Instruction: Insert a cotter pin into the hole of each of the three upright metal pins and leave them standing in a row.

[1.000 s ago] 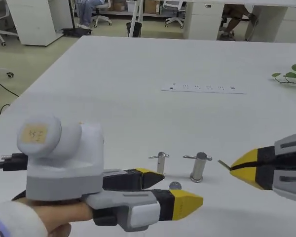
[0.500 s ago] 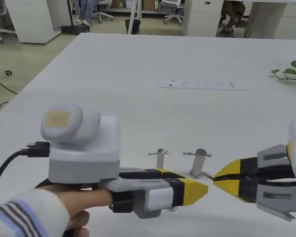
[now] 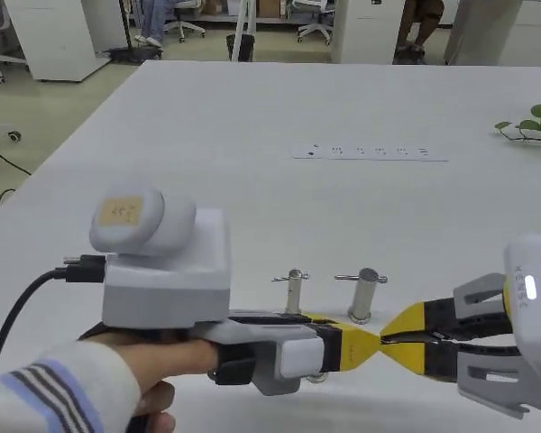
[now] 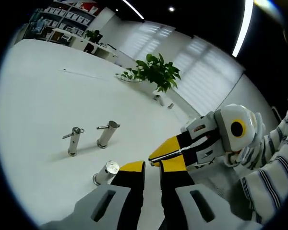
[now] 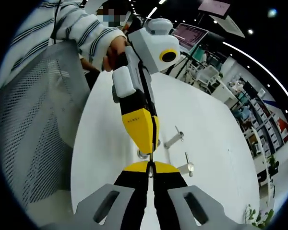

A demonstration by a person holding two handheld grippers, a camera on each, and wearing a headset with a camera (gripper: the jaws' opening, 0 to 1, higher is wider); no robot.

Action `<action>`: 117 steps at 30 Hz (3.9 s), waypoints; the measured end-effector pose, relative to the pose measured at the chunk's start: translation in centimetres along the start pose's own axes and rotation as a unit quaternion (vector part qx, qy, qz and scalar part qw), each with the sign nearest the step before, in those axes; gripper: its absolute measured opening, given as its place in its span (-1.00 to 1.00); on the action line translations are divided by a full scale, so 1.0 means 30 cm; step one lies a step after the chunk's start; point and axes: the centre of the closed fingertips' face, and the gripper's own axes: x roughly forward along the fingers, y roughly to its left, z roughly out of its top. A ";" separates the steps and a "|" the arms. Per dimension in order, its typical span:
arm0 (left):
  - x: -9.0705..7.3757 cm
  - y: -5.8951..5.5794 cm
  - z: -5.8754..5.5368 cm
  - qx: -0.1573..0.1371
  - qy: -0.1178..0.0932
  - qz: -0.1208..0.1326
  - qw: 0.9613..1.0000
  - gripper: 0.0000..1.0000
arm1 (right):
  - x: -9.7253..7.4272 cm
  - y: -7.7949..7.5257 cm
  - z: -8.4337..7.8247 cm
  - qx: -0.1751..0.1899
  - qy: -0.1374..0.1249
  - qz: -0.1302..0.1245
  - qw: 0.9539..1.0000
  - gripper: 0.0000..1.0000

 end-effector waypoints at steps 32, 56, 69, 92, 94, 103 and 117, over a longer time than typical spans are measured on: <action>0.006 -0.001 -0.027 -0.011 0.024 0.001 1.000 -0.95 | 0.000 0.028 0.008 -0.020 0.004 0.010 1.000 -0.95; -0.016 0.006 -0.052 -0.043 0.048 0.005 0.998 -1.00 | 0.003 0.050 0.027 -0.008 -0.010 0.020 1.000 -0.92; -0.044 0.023 -0.056 0.008 0.051 0.023 0.998 -1.00 | -0.007 0.049 -0.017 0.090 -0.020 0.049 0.995 -0.53; -0.079 -0.098 -0.077 0.246 0.066 -0.083 0.963 -1.00 | -0.002 0.164 0.033 0.250 -0.087 0.186 0.946 -0.58; -0.082 -0.102 -0.082 0.264 0.070 -0.087 0.958 -1.00 | -0.004 0.175 0.045 0.251 -0.094 0.197 0.943 -0.68; -0.087 -0.126 -0.100 0.303 0.081 -0.109 0.943 -1.00 | -0.016 0.193 0.067 0.242 -0.106 0.214 0.940 -0.86; -0.081 -0.098 -0.172 0.328 0.131 -0.109 0.929 -0.99 | -0.019 0.232 0.059 0.189 -0.078 0.232 0.951 -0.91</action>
